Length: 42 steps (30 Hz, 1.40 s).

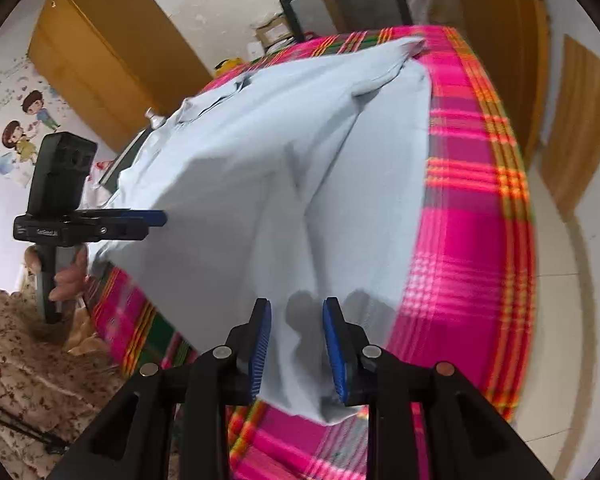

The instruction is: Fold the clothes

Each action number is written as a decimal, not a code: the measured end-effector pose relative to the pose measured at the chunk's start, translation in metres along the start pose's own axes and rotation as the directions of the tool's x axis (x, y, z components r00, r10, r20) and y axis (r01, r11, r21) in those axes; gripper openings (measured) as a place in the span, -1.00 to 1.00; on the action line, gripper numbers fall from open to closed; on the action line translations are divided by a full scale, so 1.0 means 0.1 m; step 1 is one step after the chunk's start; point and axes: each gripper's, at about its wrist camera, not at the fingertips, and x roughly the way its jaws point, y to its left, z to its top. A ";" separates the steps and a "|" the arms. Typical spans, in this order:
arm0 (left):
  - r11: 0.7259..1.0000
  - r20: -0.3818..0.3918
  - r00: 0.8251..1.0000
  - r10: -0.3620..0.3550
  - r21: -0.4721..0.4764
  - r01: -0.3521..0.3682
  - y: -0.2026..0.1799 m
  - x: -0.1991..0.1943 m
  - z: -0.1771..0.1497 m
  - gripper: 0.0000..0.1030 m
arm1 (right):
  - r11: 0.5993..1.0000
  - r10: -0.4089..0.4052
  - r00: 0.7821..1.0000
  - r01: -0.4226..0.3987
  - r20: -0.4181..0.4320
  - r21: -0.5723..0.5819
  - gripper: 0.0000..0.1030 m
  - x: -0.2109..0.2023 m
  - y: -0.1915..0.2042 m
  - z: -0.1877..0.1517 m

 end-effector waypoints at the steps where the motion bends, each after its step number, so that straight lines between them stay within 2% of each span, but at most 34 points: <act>1: 1.000 -0.001 1.000 0.003 -0.003 -0.003 0.00 0.00 0.00 0.49 | 1.000 -0.010 1.000 0.010 -0.013 -0.006 -0.45 0.03 0.01 0.00; 7: 1.000 -0.009 1.000 0.017 -0.015 -0.017 0.05 -0.01 -0.05 0.49 | 0.999 -0.050 0.999 0.050 -0.014 0.005 -0.49 0.09 0.01 0.03; 10: 1.000 -0.018 1.000 0.018 -0.016 -0.018 0.05 -0.02 -0.09 0.49 | 0.997 -0.075 0.997 0.075 -0.017 -0.011 -0.94 0.04 0.02 0.00; 16: 1.000 -0.027 0.999 0.024 -0.005 -0.024 0.04 -0.01 -0.16 0.49 | 0.992 -0.116 0.991 0.113 0.062 0.062 -0.95 -0.22 -0.04 -0.18; 24: 0.999 -0.031 0.999 0.037 0.002 -0.037 0.04 -0.01 -0.19 0.49 | 0.977 -0.121 0.986 0.098 0.114 0.187 -0.96 -0.40 -0.16 -0.59; 34: 0.999 -0.048 0.998 0.049 0.014 -0.048 0.03 -0.05 -0.15 0.49 | 0.978 -0.118 0.989 0.101 0.084 0.183 -0.97 -0.40 -0.08 -0.70; 37: 0.999 -0.053 0.997 0.049 0.015 -0.049 0.01 0.00 -0.14 0.49 | 0.980 -0.148 0.985 0.135 0.086 0.146 -0.97 -0.47 0.00 -0.70; 42: 0.999 -0.059 0.997 0.042 0.019 -0.041 0.01 -0.01 -0.15 0.49 | 0.973 -0.176 0.982 0.163 0.071 0.162 -0.98 -0.50 -0.01 -0.75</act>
